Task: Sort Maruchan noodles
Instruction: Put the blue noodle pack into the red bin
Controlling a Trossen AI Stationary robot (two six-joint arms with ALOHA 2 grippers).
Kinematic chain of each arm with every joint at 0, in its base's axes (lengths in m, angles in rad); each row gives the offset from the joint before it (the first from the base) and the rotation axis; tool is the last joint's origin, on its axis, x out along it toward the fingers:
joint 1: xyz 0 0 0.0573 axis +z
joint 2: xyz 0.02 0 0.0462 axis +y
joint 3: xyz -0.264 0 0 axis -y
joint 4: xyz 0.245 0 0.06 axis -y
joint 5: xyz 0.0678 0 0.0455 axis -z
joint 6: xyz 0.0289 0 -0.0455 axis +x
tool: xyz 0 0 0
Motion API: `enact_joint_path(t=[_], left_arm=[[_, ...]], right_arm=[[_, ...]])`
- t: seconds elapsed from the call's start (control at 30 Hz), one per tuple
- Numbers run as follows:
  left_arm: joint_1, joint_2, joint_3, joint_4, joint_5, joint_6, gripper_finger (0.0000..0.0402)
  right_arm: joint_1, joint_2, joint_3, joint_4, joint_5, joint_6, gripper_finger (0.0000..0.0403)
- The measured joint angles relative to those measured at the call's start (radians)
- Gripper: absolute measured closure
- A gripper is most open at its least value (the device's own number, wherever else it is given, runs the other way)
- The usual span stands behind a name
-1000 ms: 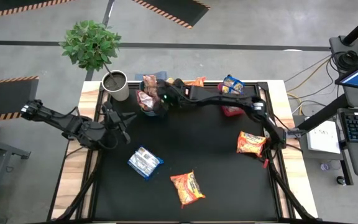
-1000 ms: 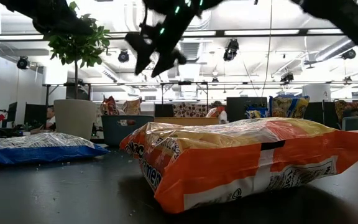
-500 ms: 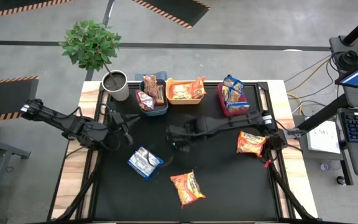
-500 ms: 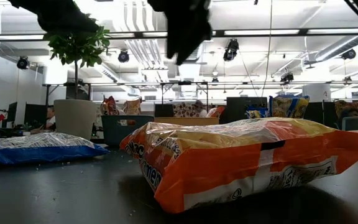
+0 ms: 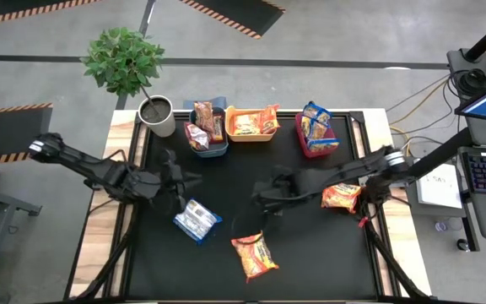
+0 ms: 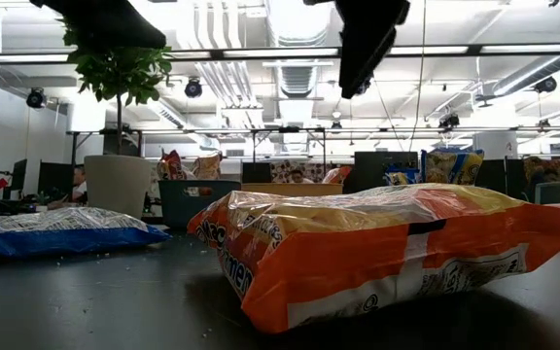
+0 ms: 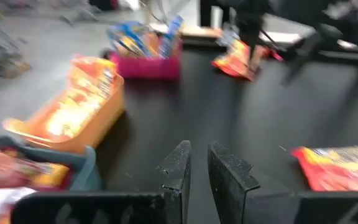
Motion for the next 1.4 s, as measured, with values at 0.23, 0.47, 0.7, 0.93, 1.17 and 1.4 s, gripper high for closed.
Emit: enact_joint_path(t=[0.23, 0.47, 0.7, 0.93, 1.17, 1.4], left_arm=[[-0.003, 0.094, 0.003, -0.069, 0.186, -0.188, 0.0365], [-0.004, 0.219, 0.003, -0.305, 0.34, -0.459, 0.0365], [-0.042, 0.363, 0.002, -0.446, 0.572, -0.56, 0.0365], [-0.077, 0.522, 0.003, -0.42, 0.599, -0.525, 0.0365], [-0.05, 0.601, 0.091, -0.267, 0.277, -0.39, 0.0365], [-0.051, 0.578, 0.22, -0.265, 0.141, -0.131, 0.0365]], right_arm=[[-0.003, -0.25, -0.404, 0.465, 0.004, -0.068, 0.0157], [-0.003, -0.374, -0.714, 0.95, 0.005, -0.166, 0.0157], [-0.003, -0.387, -0.817, 1.075, 0.002, -0.153, 0.0156], [-0.003, -0.379, -0.828, 1.087, 0.003, -0.141, 0.0156], [-0.003, -0.379, -0.822, 1.091, 0.017, -0.159, 0.0156], [-0.003, -0.364, -0.82, 1.092, 0.02, -0.189, 0.0156]])
